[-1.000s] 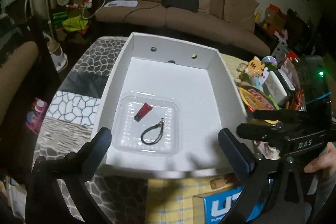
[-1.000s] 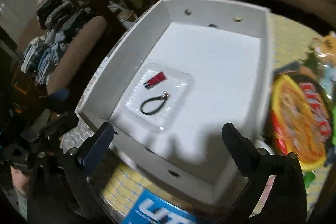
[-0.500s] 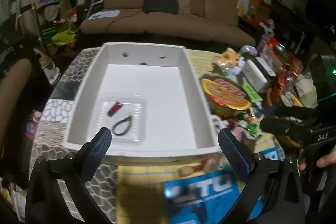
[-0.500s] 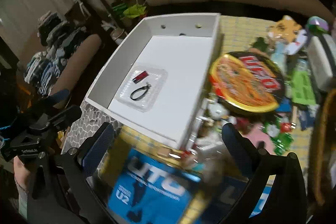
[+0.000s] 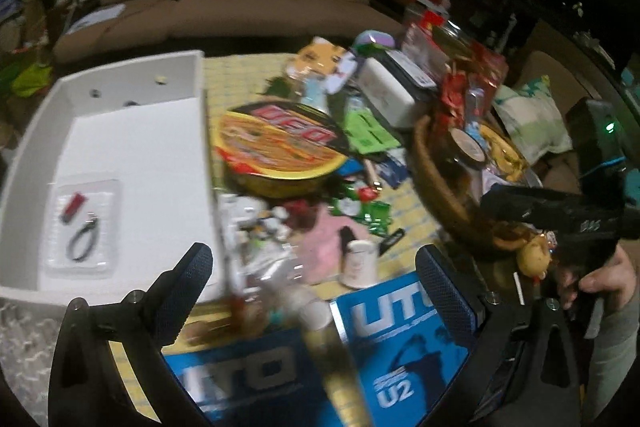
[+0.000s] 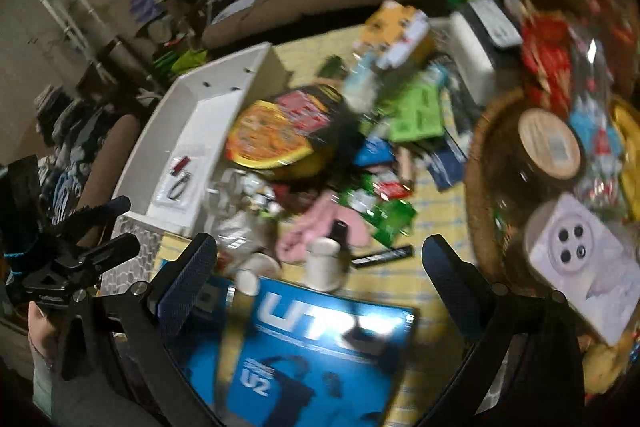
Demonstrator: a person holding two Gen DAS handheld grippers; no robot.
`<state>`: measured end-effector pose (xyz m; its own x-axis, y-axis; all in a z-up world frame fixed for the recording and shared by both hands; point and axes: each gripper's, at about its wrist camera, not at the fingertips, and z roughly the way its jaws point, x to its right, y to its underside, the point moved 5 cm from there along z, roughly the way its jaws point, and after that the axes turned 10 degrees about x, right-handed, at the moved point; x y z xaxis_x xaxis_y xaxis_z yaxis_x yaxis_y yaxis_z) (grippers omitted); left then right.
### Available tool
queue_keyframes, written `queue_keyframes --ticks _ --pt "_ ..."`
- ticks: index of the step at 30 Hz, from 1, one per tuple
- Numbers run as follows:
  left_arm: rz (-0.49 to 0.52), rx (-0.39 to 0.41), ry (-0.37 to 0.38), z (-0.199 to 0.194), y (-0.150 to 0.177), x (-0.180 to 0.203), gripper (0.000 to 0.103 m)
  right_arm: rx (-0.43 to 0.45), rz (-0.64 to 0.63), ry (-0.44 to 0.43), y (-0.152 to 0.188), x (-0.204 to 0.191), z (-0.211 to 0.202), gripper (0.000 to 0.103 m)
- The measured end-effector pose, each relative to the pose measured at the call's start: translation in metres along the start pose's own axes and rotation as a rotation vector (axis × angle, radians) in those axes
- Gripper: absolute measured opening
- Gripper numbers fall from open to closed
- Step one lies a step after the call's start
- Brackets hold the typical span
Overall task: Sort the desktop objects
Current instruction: 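Withdraw the right gripper from the box back over the cluttered table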
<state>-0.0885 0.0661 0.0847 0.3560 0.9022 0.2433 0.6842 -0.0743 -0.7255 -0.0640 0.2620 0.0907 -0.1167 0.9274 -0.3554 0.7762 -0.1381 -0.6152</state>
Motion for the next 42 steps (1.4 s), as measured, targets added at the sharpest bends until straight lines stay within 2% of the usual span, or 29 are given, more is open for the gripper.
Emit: queue_keyframes --ticks 2,5,7,9,11,16,20,23,24,26,29,33,37,40,42 --pt "0.000 -0.001 0.014 0.013 0.000 0.007 0.103 -0.023 0.015 0.002 0.007 0.016 0.014 0.099" --pt "-0.024 0.000 0.022 0.026 0.000 0.007 0.103 -0.052 0.017 0.020 0.016 0.028 0.037 0.082" --pt "-0.046 0.005 0.025 0.033 -0.002 0.004 0.103 -0.080 0.019 0.036 0.022 0.034 0.057 0.078" --pt "-0.067 0.012 0.027 0.039 -0.004 0.000 0.103 -0.103 0.011 0.076 0.028 0.037 0.075 0.068" --pt "-0.069 0.007 0.030 0.045 -0.006 -0.001 0.103 -0.120 0.022 0.116 0.032 0.041 0.093 0.054" --pt "-0.058 -0.004 0.039 0.058 -0.008 0.000 0.103 -0.169 0.054 0.209 0.042 0.060 0.136 0.050" --pt "-0.042 -0.016 0.053 0.068 -0.009 0.003 0.103 -0.195 0.048 0.226 0.046 0.063 0.157 0.044" --pt "-0.030 -0.031 0.063 0.077 -0.008 0.007 0.103 -0.224 0.015 0.260 0.052 0.065 0.170 0.031" --pt "-0.023 -0.037 0.063 0.080 -0.008 0.009 0.103 -0.213 -0.005 0.256 0.052 0.064 0.170 0.018" --pt "-0.013 -0.047 0.068 0.085 -0.008 0.013 0.103 -0.199 -0.037 0.240 0.051 0.061 0.167 0.009" --pt "0.007 -0.065 0.073 0.093 -0.007 0.021 0.103 -0.147 -0.040 0.210 0.043 0.057 0.149 0.007" --pt "0.042 -0.101 0.079 0.110 -0.006 0.037 0.103 -0.047 0.027 0.126 0.028 0.054 0.112 0.007" --pt "0.127 -0.165 0.073 0.135 -0.001 0.056 0.103 0.015 0.090 0.041 0.020 0.057 0.087 0.007" --pt "0.230 -0.197 0.040 0.154 0.006 0.070 0.103 0.028 0.133 -0.029 0.010 0.063 0.081 0.007" --pt "0.267 -0.213 0.021 0.164 0.010 0.074 0.100 0.036 0.147 -0.037 0.004 0.071 0.080 0.007"
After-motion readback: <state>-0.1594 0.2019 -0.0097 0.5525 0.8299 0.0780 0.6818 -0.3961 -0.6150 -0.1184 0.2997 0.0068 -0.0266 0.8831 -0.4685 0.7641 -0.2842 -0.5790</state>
